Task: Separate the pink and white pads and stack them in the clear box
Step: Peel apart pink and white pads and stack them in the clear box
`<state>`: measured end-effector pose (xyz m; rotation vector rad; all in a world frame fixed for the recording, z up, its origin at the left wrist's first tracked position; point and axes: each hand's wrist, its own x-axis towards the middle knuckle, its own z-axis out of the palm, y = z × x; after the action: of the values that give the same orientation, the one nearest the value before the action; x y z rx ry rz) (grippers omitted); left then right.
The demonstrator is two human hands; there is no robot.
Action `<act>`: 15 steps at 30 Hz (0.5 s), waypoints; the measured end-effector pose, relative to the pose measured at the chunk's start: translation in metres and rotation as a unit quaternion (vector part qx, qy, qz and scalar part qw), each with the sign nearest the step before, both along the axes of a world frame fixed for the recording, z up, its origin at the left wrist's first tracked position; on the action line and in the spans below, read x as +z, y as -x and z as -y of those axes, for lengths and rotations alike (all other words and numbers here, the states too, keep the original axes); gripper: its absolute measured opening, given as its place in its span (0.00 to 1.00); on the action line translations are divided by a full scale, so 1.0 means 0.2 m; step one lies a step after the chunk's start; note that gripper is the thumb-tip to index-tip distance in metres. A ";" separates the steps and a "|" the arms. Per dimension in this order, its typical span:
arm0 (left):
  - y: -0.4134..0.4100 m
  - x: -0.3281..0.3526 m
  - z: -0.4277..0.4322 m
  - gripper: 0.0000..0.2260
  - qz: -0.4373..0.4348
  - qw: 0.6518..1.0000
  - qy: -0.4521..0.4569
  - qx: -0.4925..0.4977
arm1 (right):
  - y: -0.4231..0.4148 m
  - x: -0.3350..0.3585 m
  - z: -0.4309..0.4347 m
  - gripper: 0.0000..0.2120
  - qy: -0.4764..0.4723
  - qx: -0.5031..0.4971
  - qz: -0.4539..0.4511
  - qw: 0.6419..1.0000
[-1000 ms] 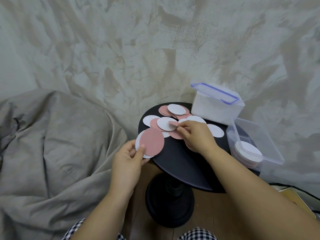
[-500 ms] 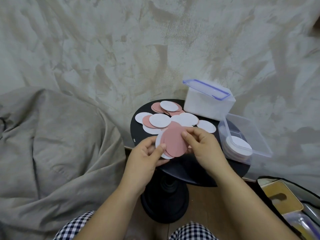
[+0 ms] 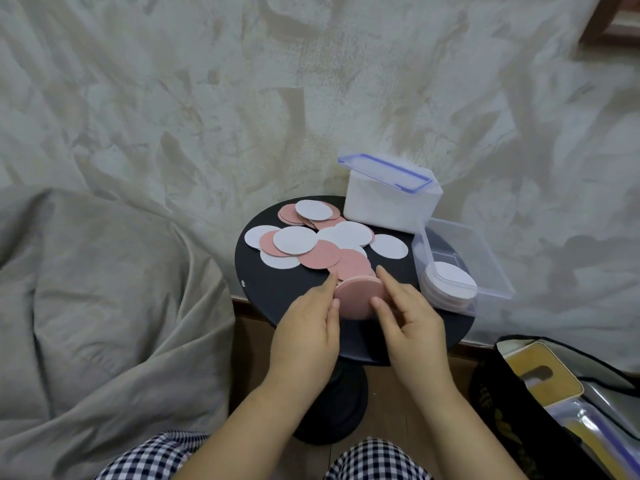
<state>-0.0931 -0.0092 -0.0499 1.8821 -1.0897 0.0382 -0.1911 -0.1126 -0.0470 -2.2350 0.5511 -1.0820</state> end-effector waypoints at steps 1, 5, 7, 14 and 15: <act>0.00 -0.01 0.00 0.20 0.019 1.000 -0.012 0.007 | 0.01 -0.02 0.00 0.21 0.019 0.000 -0.011 1.000; 0.03 -0.03 0.00 0.18 0.033 0.999 0.019 0.026 | 0.01 -0.03 0.00 0.23 0.026 0.010 -0.028 0.999; 0.03 -0.03 -0.01 0.17 0.016 0.999 0.037 0.027 | 0.01 -0.03 0.00 0.23 0.027 0.006 -0.024 0.999; 0.03 -0.02 -0.03 0.13 -0.087 0.980 0.175 0.040 | 0.04 0.02 -0.04 0.19 -0.072 0.004 0.038 0.997; 0.04 -0.02 -0.03 0.13 -0.095 0.978 0.182 0.039 | 0.04 0.02 -0.04 0.19 -0.067 -0.001 0.041 0.997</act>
<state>-0.1001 -0.0030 -0.0546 1.5614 -0.8147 0.0942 -0.1996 -0.1040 -0.0433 -2.0658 0.5739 -1.1004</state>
